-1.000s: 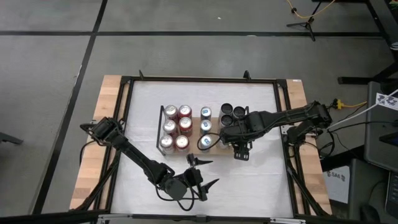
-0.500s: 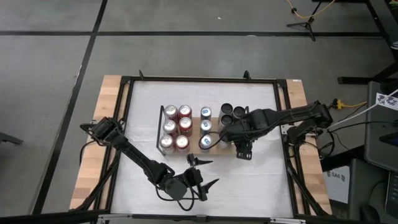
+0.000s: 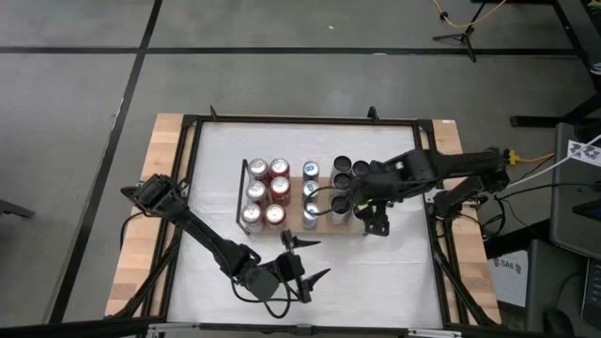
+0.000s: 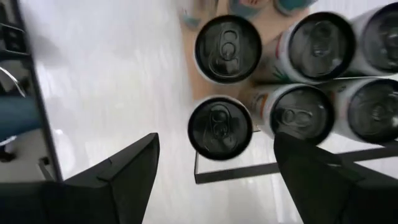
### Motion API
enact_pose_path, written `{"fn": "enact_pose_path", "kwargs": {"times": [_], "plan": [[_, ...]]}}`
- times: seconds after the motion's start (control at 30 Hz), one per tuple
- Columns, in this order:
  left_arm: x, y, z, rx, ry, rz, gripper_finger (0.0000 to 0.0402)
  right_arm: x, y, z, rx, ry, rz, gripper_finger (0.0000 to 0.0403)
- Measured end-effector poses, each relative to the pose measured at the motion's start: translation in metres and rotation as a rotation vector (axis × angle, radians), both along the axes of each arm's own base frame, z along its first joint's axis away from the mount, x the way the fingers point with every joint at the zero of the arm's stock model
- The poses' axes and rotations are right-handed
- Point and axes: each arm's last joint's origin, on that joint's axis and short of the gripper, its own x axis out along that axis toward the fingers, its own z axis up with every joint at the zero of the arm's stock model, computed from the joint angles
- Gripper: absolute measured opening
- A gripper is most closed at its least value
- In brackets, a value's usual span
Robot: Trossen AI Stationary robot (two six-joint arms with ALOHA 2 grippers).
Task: Place canned beverage on shelf
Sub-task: Return to Home Position
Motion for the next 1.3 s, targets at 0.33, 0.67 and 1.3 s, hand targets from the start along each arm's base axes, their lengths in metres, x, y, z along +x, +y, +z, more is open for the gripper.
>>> {"fn": "enact_pose_path", "kwargs": {"times": [0.33, 0.67, 1.3], "plan": [[-0.024, 0.016, 0.067, 0.036, -0.066, -0.010, 0.0338, -0.062, -0.017, 0.050, -0.018, -0.226, -0.027, 0.0312], [-0.108, 0.074, 0.177, -0.018, -0.174, 0.095, 0.0337, -0.141, -0.040, 0.086, -0.070, -0.472, -0.115, 0.0312], [-0.281, 0.196, 0.215, -0.084, -0.051, 0.052, 0.0222, -0.197, -0.058, 0.072, -0.185, -0.653, -0.147, 0.0265]]}}
